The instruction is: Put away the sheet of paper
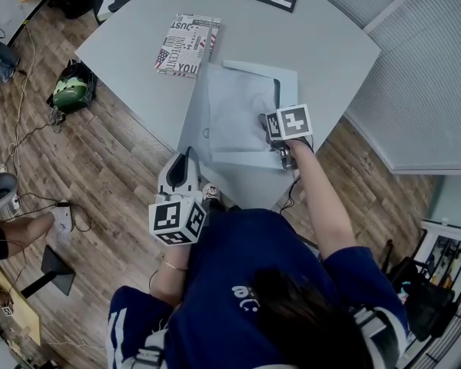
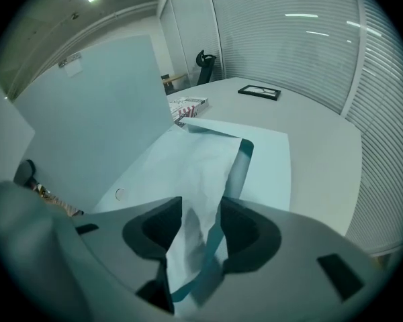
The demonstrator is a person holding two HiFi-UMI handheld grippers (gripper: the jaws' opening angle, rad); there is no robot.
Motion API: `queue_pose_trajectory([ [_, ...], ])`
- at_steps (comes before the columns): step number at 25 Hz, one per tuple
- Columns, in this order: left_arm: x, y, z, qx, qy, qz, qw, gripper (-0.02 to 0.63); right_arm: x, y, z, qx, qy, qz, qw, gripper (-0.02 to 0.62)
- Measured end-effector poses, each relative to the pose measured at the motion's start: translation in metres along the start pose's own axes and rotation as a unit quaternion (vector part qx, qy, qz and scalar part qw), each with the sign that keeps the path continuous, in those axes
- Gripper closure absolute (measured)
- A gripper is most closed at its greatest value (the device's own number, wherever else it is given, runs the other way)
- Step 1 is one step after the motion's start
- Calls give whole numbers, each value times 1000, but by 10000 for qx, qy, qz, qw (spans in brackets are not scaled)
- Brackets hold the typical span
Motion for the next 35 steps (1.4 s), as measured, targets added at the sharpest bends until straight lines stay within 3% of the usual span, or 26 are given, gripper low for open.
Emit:
queue_pose_trajectory([
  [4, -1, -1, -1, -81, -26, -4, 10000, 581, 12, -2, -7, -90, 14, -211, 9997, 400],
  [9, -3, -2, -2, -109, -49, 3, 9999, 581, 26, -8, -17, -559, 177, -588, 9965, 426],
  [17, -2, -3, -8, -167, -102, 25, 9998, 580, 61, -18, -32, -1273, 472, -1480, 9796, 411],
  [25, -5, -4, -17, -302, -263, 66, 9992, 580, 102, -22, -31, -1313, 793, -2530, 9552, 428],
  [30, -9, -7, -26, -511, -438, 98, 9977, 578, 116, -34, -29, -1204, 743, -2776, 9502, 428],
  [35, -16, -11, -39, -699, -870, 187, 9936, 575, 131, -52, -29, -1218, 715, -2886, 9470, 430],
])
Point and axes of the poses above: the fingertips, and each gripper's own axes: x backward along the fingers, z to its left, y out of its top, the point moved 10 cm from there along x, backward along the fingers, and after that the axes turned 8 degrees about -z, right-handed, at the moved point
